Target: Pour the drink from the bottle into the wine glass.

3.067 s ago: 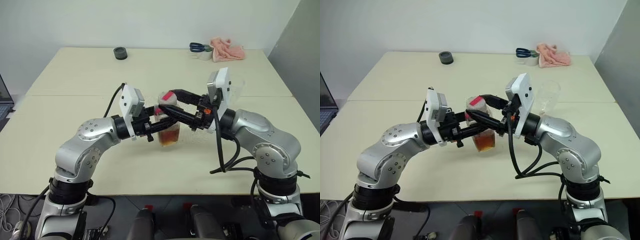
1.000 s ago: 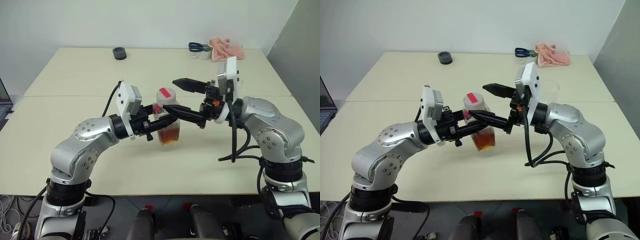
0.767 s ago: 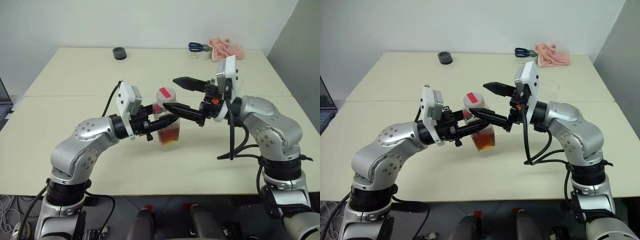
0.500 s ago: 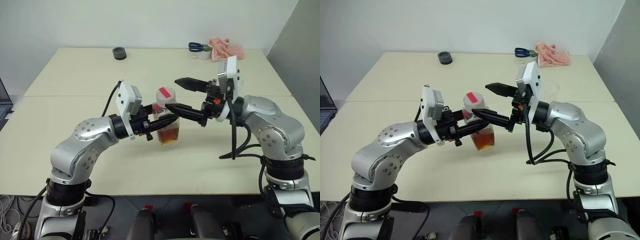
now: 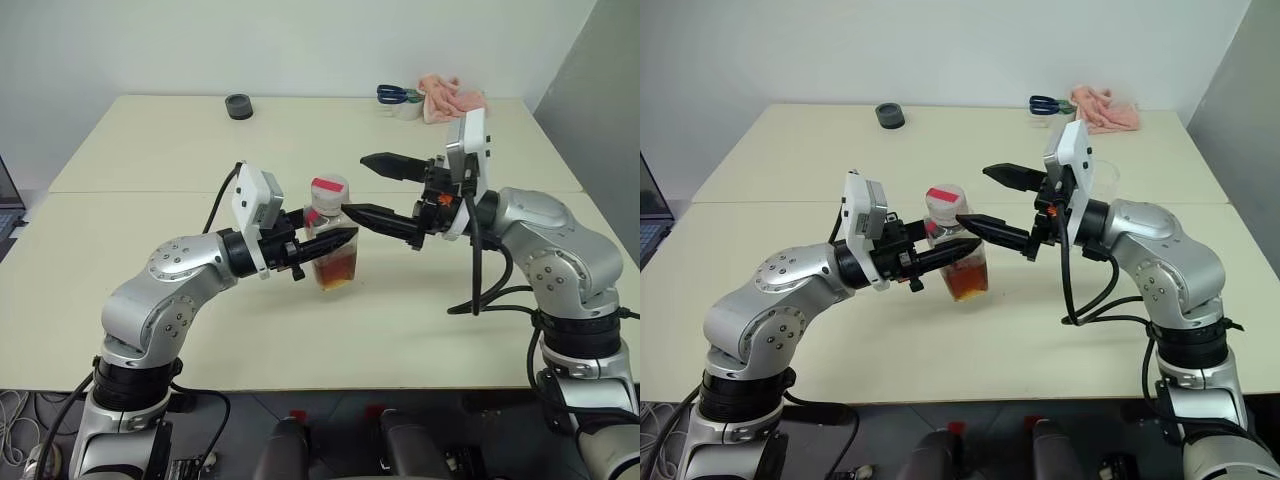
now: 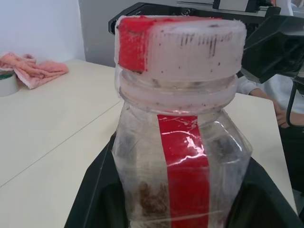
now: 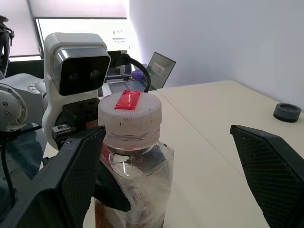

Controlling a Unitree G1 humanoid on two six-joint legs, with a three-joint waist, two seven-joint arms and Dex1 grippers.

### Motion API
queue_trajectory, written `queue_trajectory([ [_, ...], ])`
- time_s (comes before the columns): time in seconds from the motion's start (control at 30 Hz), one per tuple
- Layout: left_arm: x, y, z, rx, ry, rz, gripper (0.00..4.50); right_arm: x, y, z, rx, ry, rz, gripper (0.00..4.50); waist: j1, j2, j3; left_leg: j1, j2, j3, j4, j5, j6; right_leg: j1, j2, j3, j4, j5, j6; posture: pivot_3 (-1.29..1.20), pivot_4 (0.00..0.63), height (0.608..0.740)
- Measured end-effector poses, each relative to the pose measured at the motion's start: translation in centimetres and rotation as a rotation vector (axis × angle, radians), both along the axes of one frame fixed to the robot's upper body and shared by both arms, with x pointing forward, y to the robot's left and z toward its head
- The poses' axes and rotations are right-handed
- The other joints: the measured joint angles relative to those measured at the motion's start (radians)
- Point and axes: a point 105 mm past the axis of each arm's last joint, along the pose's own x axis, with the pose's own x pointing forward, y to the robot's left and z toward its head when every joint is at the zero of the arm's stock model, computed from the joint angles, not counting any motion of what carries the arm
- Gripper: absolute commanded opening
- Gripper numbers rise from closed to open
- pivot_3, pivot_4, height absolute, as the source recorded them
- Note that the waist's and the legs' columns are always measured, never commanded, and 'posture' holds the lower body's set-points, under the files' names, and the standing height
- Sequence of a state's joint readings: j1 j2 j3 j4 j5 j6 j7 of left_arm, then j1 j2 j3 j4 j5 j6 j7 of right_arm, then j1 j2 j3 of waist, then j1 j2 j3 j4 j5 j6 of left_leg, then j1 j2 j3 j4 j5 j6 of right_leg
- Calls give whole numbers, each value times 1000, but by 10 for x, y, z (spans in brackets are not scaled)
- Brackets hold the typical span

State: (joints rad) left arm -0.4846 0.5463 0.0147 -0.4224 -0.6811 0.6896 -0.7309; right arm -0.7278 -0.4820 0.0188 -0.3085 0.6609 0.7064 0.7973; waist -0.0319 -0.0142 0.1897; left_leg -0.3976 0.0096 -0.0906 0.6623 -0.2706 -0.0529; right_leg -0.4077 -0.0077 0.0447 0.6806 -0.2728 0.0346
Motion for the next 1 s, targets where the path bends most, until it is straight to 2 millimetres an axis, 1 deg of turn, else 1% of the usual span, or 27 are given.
queue_trajectory([
  [0.77, 0, 0, 0, 1, -1, -1, 1825, 8, -11, -3, 2, 24, -49, 4465, 0, 0, 0, 0, 0, 0, 0, 0, 0, 0, 0, 0, 0, 0, 0, 0, 150, 740],
  [0.9, 0, 0, 0, 1, -1, -1, 1825, 2, -11, -8, -5, 42, -12, 4465, 0, 0, 0, 0, 0, 0, 0, 0, 0, 0, 0, 0, 0, 0, 0, 0, 150, 740],
  [1.0, 0, 0, 0, 1, -2, -1, 1825, -10, -11, -15, -32, 74, 60, 4465, 0, 0, 0, 0, 0, 0, 0, 0, 0, 0, 0, 0, 0, 0, 0, 0, 150, 740],
])
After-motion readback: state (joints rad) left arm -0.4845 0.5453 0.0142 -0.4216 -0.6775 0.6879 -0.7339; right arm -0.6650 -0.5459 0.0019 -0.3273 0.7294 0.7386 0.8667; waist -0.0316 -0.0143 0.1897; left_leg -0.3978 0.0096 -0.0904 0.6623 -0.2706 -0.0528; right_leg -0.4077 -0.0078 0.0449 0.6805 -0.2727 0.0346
